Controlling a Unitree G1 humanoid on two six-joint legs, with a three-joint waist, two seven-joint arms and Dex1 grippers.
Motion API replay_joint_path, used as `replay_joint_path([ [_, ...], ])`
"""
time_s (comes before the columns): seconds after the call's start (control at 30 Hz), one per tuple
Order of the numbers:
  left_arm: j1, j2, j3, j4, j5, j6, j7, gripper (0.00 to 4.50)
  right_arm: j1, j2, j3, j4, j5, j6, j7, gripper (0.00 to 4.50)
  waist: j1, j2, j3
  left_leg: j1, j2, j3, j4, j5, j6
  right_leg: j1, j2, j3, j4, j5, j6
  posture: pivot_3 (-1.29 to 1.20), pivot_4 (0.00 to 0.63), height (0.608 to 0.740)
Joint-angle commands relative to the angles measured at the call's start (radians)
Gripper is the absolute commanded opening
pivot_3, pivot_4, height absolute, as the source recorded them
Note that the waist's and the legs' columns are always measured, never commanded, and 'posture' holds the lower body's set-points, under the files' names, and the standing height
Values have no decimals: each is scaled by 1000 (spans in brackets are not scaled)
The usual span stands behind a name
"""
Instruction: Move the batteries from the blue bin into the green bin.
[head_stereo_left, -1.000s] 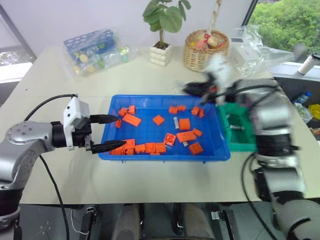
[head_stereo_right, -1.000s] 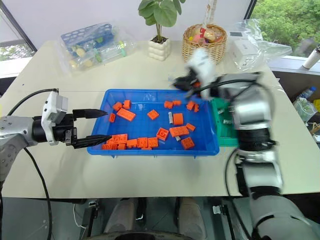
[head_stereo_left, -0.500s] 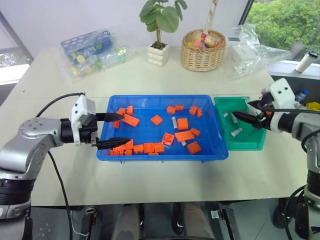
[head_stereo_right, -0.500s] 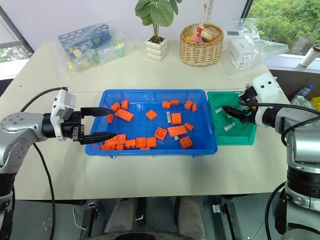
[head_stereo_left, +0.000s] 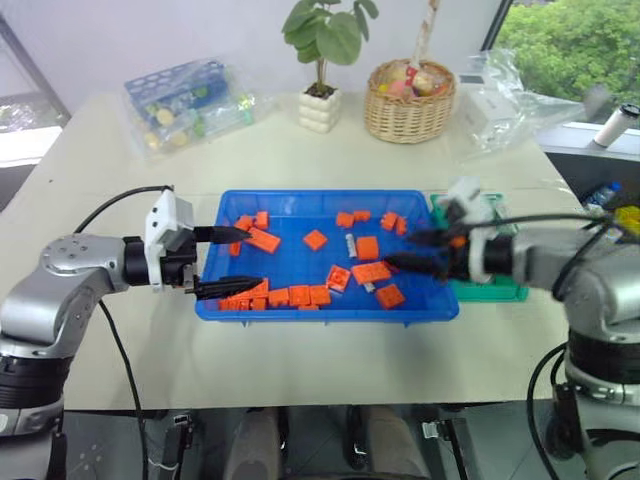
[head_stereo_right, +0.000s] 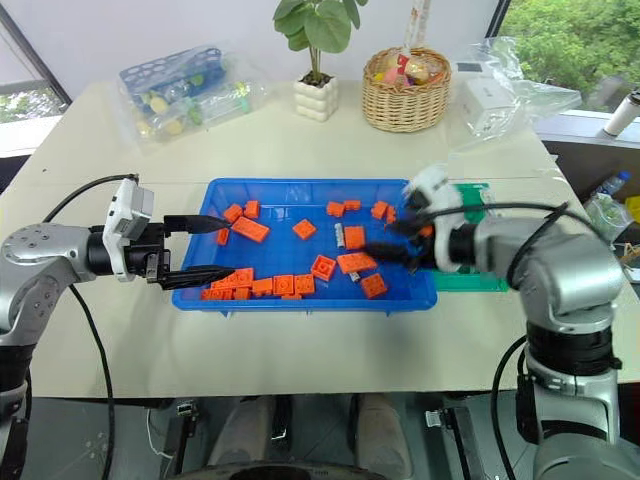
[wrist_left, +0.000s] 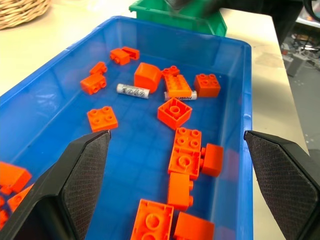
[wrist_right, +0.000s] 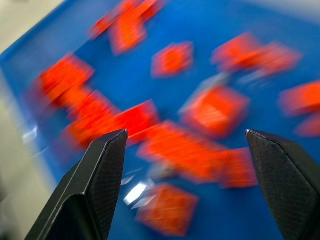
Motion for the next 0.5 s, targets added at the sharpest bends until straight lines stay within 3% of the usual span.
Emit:
replay_joint_path([
  [0.03, -6, 13, 31, -25, -4, -8, 5, 4500, 14, -83, 117, 1, -66, -243, 34, 3868, 1, 0, 0, 0, -1, 1, 0, 0, 0, 0, -1, 0, -1, 0, 0, 0, 150, 736],
  [0.2, -19, 15, 30, -29, -6, -1, 11, 4500, -44, -145, 275, 161, -163, -555, 176, 3868, -7, -1, 0, 1, 0, 1, 2, 0, 0, 1, 0, 0, -1, -1, 0, 0, 150, 736],
  [0.5, -2, 24, 53, -54, -9, 0, 32, 4500, -235, -101, 445, 514, -310, -869, 393, 3868, -10, -1, 0, 1, 0, 2, 1, 0, 0, 0, 1, 0, 0, 1, 3, 0, 150, 736],
])
